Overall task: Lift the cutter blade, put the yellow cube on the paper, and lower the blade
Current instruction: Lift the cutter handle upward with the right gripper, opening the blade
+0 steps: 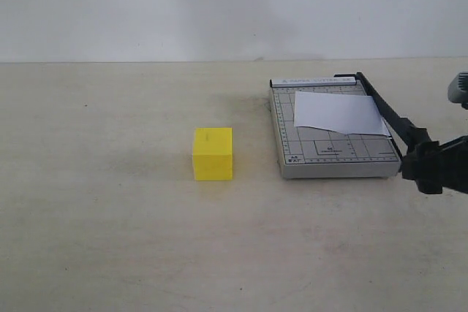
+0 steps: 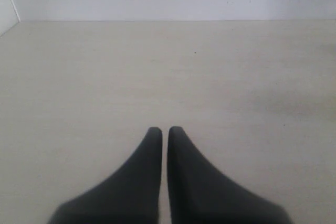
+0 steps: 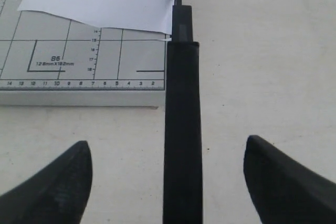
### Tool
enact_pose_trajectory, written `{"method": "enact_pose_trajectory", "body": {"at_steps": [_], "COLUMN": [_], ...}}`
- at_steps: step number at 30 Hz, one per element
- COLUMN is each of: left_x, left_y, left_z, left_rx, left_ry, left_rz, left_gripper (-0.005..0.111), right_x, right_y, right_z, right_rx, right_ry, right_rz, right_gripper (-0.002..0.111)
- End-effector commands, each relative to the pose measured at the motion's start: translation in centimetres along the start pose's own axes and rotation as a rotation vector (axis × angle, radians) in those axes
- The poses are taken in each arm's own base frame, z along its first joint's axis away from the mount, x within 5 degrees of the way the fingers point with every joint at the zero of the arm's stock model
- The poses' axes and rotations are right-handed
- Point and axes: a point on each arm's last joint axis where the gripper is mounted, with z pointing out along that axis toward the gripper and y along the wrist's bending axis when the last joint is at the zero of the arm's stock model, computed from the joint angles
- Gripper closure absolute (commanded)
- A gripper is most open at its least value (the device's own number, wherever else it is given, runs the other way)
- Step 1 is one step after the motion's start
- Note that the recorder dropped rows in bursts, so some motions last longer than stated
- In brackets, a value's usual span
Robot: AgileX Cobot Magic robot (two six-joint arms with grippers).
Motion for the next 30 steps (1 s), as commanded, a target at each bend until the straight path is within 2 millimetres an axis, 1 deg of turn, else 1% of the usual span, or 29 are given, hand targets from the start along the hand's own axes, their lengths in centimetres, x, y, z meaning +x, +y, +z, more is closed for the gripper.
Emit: {"method": "enact_pose_trajectory", "body": {"at_steps": [1, 3, 5, 7, 10, 15, 19, 30], "left_x": [-0.23, -0.23, -0.23, -0.23, -0.23, -0.23, -0.23, -0.23], "left_y": [0.02, 0.02, 0.02, 0.02, 0.02, 0.02, 0.02, 0.02], "left_z": [-0.07, -0.07, -0.07, -0.07, -0.07, -0.07, -0.07, -0.07], "left_rx": [-0.002, -0.002, -0.002, -0.002, -0.002, -0.002, -0.002, -0.002], "left_ry": [-0.017, -0.017, -0.017, -0.017, -0.017, -0.017, -0.017, -0.017], "left_rz": [-0.009, -0.009, -0.009, -0.009, -0.009, -0.009, -0.009, -0.009], "left_gripper": [0.102, 0.102, 0.102, 0.102, 0.102, 0.102, 0.102, 0.102], "right_x": [0.34, 0.4, 0.4, 0.4, 0.48, 0.55, 0.57, 0.05], "right_y": [-0.03, -0.04, -0.04, -0.04, -0.02, 0.0, 0.0, -0.04], "right_z": [0.44, 0.52, 0.52, 0.52, 0.52, 0.52, 0.52, 0.06], "right_rx": [0.003, 0.003, 0.003, 0.003, 0.001, 0.0, -0.001, 0.003], "right_ry": [0.019, 0.024, 0.024, 0.024, 0.032, 0.04, 0.042, -0.007], "right_rz": [0.006, 0.013, 0.013, 0.013, 0.009, 0.009, 0.008, 0.005], "right_gripper": [0.033, 0.035, 0.04, 0.049, 0.065, 0.086, 0.108, 0.108]}}
